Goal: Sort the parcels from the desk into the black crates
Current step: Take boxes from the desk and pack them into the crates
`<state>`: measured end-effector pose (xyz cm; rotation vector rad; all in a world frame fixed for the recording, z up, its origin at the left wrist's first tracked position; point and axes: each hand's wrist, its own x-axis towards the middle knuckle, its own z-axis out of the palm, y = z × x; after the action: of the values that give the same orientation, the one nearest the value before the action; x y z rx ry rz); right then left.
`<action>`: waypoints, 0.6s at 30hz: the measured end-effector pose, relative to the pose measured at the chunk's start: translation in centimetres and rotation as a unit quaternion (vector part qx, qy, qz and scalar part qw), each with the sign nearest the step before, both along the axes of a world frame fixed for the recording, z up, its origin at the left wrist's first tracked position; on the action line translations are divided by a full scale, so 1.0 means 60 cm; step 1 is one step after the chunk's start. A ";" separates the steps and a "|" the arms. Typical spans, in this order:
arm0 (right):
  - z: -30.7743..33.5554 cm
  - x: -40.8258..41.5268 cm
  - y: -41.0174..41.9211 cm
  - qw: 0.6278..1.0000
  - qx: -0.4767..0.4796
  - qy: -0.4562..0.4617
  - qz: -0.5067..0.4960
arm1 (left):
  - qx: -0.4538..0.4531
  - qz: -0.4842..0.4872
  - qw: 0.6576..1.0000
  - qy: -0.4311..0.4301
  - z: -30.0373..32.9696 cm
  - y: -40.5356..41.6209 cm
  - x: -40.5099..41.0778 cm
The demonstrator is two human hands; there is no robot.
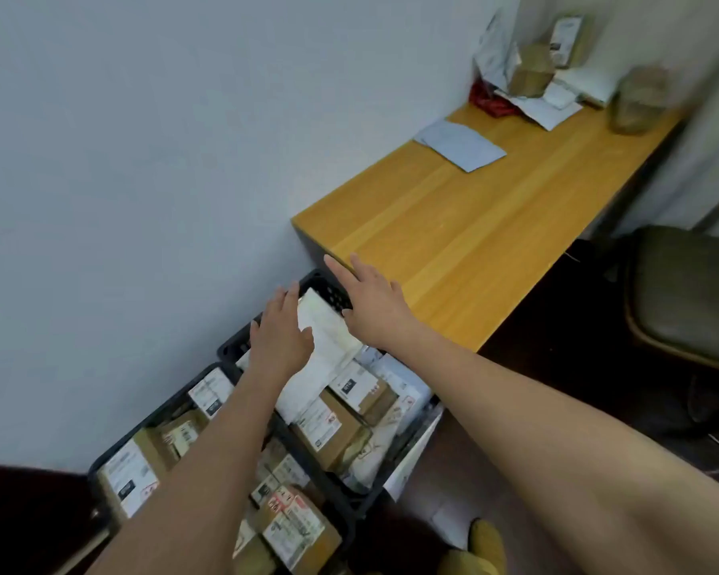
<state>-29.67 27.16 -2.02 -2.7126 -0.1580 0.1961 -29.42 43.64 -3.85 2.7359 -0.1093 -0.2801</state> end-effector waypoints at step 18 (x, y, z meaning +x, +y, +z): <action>0.099 0.004 -0.636 0.971 0.029 -0.041 -0.233 | -0.011 -0.136 0.989 -0.060 0.107 -0.618 0.107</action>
<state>-29.43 -11.03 3.93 -2.6126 0.4399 -0.0592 -22.99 6.54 2.56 2.7130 -0.5180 -0.1875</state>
